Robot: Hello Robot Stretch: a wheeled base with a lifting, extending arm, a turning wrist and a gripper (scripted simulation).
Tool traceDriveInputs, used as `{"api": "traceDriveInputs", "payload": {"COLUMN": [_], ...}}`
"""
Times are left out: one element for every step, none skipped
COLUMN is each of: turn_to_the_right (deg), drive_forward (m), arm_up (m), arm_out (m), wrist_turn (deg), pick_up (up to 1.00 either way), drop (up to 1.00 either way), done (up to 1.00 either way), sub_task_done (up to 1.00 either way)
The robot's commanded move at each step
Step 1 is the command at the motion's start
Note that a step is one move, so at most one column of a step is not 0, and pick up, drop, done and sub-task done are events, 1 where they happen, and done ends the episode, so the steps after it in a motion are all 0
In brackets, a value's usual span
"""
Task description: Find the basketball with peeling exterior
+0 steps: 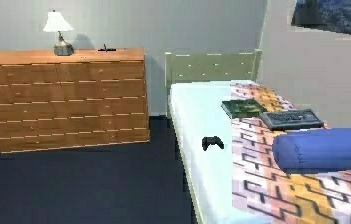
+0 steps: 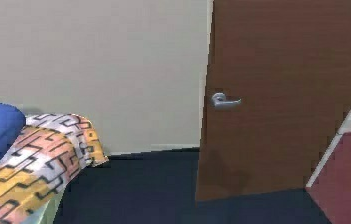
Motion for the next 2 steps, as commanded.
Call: {"api": "traceDriveInputs", "payload": {"turn_to_the_right": [-45.0,-42.0], "drive_forward": [0.00,0.00], "arm_up": [0.00,0.00], "arm_out": [0.00,0.00], "wrist_turn": [0.0,0.0], "pick_up": [0.00,0.00], "drop": [0.00,0.00], "done": [0.00,0.00], "sub_task_done": [0.00,0.00]}}
